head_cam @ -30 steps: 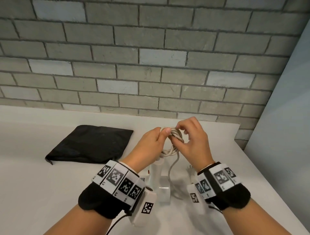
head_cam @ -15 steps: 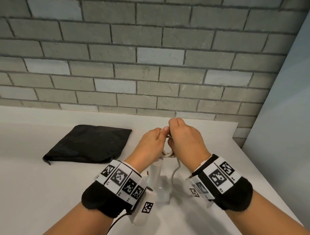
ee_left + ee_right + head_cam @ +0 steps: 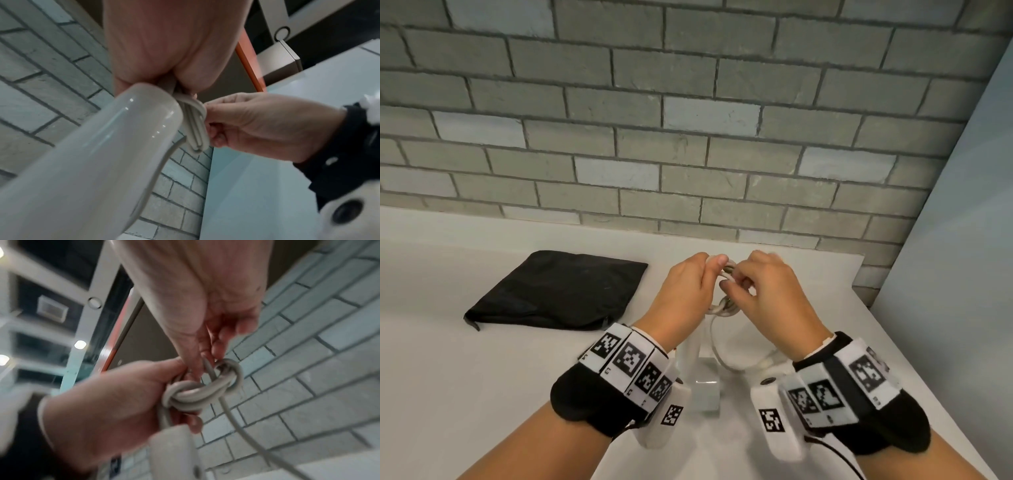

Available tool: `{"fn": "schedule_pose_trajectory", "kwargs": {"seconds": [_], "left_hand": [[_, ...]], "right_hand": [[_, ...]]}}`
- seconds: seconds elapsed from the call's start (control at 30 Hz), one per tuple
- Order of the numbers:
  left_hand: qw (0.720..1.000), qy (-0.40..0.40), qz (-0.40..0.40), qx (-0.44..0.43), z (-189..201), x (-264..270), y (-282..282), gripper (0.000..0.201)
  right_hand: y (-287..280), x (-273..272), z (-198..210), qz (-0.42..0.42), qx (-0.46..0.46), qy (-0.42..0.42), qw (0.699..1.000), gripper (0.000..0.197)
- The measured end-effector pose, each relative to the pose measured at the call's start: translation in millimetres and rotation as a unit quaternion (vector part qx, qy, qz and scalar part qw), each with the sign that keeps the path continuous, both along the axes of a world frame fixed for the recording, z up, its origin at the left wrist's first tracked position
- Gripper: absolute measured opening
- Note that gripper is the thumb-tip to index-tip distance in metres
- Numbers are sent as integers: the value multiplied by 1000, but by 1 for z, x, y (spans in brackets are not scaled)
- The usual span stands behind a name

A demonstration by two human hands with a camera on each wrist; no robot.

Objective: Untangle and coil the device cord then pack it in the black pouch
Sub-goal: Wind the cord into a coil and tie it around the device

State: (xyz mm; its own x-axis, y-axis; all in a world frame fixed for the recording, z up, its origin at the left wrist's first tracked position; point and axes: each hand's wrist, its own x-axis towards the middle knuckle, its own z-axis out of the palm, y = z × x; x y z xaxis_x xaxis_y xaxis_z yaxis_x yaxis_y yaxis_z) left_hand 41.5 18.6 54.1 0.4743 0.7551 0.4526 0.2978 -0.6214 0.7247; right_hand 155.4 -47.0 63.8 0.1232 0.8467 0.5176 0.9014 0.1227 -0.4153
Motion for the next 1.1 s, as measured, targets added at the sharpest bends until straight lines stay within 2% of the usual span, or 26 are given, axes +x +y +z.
{"fn": "schedule_pose_trajectory", "kwargs": {"seconds": [0.07,0.13,0.27,0.33,0.37,0.43,0.53,0.6,0.7,0.73,0.83,0.9,0.97,1.03,1.1], "left_hand": [[1000,4,5,15,-2,1,2,31],[999,3,5,32,-3,2,3,30],[999,0,-2,51,-4,3,1,30],[998,-4,-4,56,-5,3,1,28],[999,-10,0,52,-4,2,3,28],[999,-7,5,43,-3,-1,8,31],[1000,-4,-29,9,-2,-7,13,31],[999,-12,-52,-7,-1,-11,13,29],[999,-2,-42,13,-2,-9,14,30],[999,4,-32,27,-2,-8,15,32],[998,9,-2,57,-1,-10,22,32],[999,5,4,51,0,-15,26,31],[999,2,-1,53,0,-16,28,32],[998,7,0,68,-1,-15,30,29],[996,20,3,84,-2,-13,33,28]], "right_hand": [[-3,3,4,36,-42,115,992,26],[-7,8,7,68,-72,188,977,27],[-15,16,13,142,-106,266,947,22],[-18,20,15,143,-109,286,941,9],[-19,21,16,140,-111,289,940,7],[-20,27,12,122,-97,269,950,19],[-23,40,10,90,-35,236,967,9],[-27,45,10,87,-11,263,961,3],[-31,42,11,111,13,330,937,7],[-31,42,11,106,13,319,942,8],[-31,54,13,40,15,203,978,13],[-33,66,16,-6,60,212,975,17],[-37,73,21,35,81,326,941,21],[-39,70,28,135,59,467,872,20],[-40,66,40,200,51,514,833,22]]}}
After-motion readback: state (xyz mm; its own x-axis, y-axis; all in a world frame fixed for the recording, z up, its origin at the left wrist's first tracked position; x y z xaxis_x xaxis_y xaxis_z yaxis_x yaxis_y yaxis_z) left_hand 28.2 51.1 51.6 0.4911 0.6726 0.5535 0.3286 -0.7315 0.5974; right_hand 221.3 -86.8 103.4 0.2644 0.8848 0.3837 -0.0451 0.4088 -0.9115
